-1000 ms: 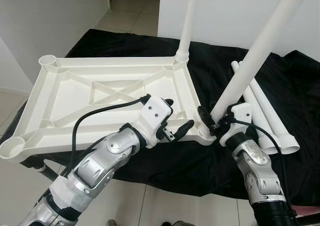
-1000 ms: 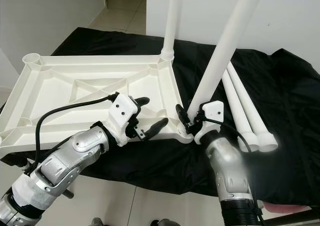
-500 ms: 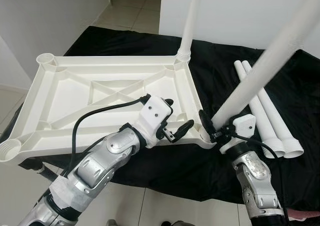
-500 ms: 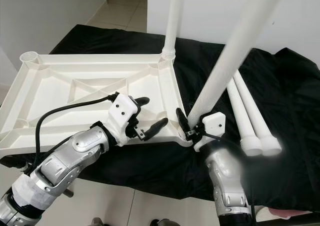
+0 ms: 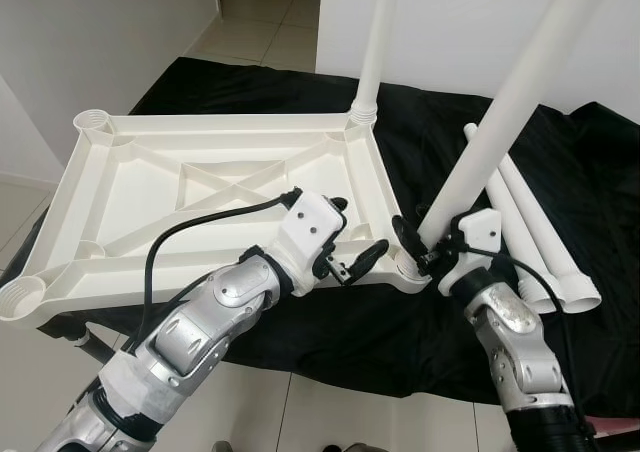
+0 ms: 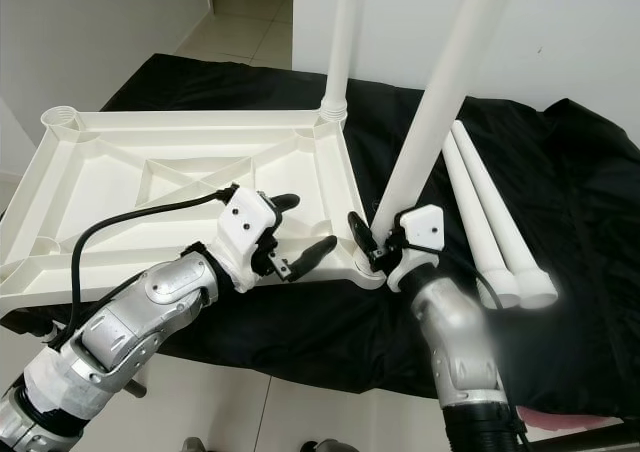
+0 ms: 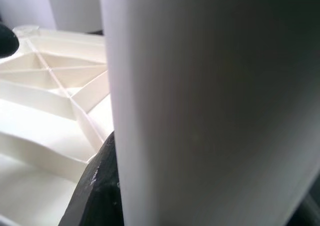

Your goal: Building children table

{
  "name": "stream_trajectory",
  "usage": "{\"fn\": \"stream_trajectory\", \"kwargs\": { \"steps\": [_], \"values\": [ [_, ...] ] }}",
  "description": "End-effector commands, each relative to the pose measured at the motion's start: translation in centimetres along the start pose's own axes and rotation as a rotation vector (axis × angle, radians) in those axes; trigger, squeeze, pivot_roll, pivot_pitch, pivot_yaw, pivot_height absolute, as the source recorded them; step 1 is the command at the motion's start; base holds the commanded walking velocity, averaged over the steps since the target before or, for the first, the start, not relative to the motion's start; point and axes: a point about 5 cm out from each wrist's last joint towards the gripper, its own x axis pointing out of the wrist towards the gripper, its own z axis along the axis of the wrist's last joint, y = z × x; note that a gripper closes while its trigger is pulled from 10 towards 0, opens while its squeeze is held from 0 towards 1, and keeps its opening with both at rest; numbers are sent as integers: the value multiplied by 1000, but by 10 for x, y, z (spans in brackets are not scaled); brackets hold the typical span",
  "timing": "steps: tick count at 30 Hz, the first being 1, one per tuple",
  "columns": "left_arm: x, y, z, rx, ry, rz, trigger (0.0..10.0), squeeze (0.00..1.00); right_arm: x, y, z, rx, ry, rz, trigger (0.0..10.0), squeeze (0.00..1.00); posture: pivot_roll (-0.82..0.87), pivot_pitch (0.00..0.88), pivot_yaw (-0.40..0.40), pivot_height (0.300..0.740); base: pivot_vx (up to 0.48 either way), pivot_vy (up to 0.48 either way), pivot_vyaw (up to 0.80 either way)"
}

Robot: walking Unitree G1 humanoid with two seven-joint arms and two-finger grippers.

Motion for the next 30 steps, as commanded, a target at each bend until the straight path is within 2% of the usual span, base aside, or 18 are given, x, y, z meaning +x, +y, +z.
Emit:
{"fn": "stream_trajectory", "kwargs": {
  "steps": [1, 13, 17, 22, 23, 24, 30],
  "values": [
    [0, -13, 3, 18, -16, -230, 10000, 0, -5, 8, -31, 59, 163, 33, 10000, 0, 6, 117, -35, 740, 0, 0, 0],
    [-1, -13, 3, 19, -16, -225, 10000, 0, -8, 13, -40, 42, 210, 52, 10000, 0, 9, 114, -38, 740, 0, 0, 0],
    [-2, -11, 3, 19, -7, -222, 10000, 0, -8, 14, -26, 23, 97, 22, 10000, 0, 12, 118, -34, 740, 0, 0, 0],
    [0, -10, 6, -2, -22, -228, 10000, 0, -8, 16, -18, 34, 65, 33, 10000, 0, 12, 118, -34, 740, 0, 0, 0],
    [0, -10, 7, -21, -28, -241, 10000, 275, -7, 16, -13, 33, 55, 48, 10000, 0, 8, 119, -30, 740, 0, 0, 0],
    [1, -10, 10, -51, -41, -260, 10000, 1000, -7, 16, -8, 28, 47, 69, 10000, 0, 3, 120, -28, 740, 0, 0, 0],
    [6, -11, 22, -66, -83, -300, 10000, 1000, -5, 14, 4, 7, 31, 116, 10000, 0, 1, 116, -33, 740, 0, 0, 0]
  ]
}}
